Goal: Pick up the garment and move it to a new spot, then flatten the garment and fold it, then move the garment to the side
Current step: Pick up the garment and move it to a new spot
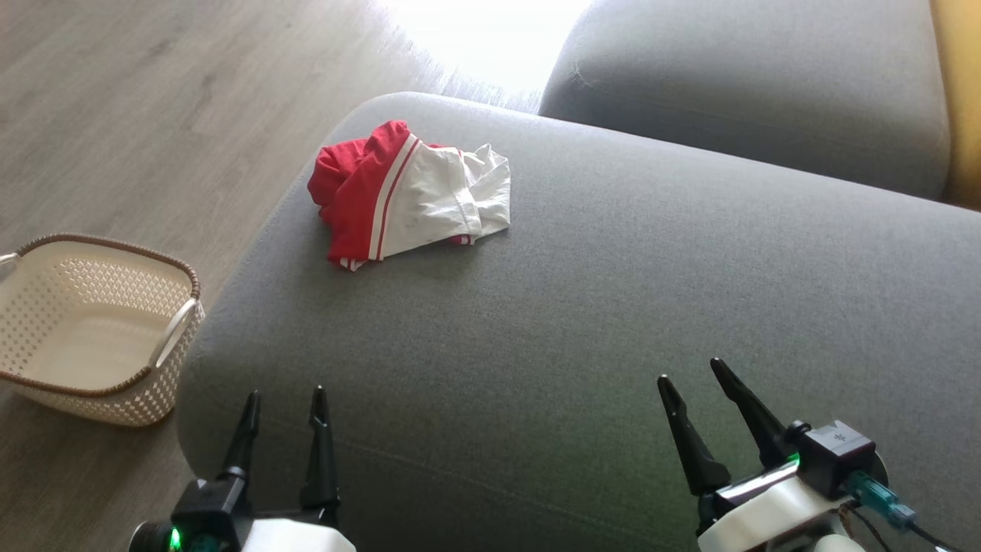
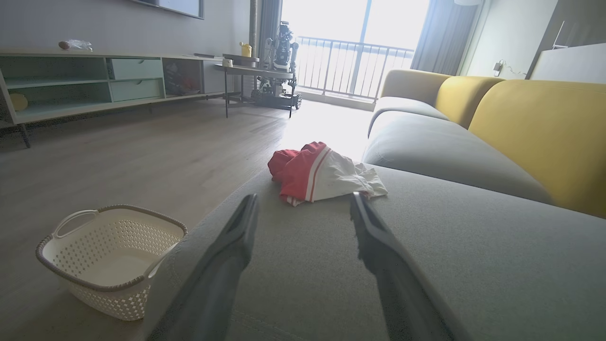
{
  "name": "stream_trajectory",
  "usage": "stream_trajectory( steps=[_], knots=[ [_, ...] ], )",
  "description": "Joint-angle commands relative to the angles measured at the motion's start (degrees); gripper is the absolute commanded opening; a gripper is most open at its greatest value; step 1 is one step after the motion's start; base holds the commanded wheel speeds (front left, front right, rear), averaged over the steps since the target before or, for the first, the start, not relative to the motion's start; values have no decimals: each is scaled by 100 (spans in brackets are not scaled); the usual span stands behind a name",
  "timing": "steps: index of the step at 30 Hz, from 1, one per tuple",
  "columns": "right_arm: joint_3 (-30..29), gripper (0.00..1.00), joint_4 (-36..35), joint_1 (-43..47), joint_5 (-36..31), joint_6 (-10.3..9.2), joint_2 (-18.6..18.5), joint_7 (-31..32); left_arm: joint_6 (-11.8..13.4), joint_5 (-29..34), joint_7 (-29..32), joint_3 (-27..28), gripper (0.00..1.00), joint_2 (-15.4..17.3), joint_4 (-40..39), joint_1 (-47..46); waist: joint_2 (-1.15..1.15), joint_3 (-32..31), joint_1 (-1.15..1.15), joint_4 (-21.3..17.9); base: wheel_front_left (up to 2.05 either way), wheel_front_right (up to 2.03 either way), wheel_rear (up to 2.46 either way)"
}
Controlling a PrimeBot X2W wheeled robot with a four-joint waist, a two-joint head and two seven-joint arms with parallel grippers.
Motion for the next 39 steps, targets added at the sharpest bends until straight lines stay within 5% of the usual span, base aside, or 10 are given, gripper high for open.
stream_trajectory(
  steps=[1,8,16,24,39],
  knots=[
    [146,100,-189,-81,55,-2,-3,-53,-9,24,-29,173,100,-34,-234,-215,0,23,0,-19,0,0,0],
    [116,100,-266,-192,-116,-2,-3,-53,-186,-91,-29,315,100,-34,-281,-641,0,473,0,-168,0,0,0],
    [39,100,-341,-540,-540,-2,-3,-53,-684,-124,-29,757,100,155,152,-2591,0,1463,0,-329,0,0,0],
    [-50,100,-448,-1001,-877,-2,-24,-53,-1246,-713,255,1101,100,618,2008,-4859,0,2262,0,-672,0,0,0],
    [-150,100,-794,-1422,-937,-2,-269,-54,-1457,-1554,1947,924,100,1159,5142,-7406,0,3206,0,-1149,0,0,0]
  ],
)
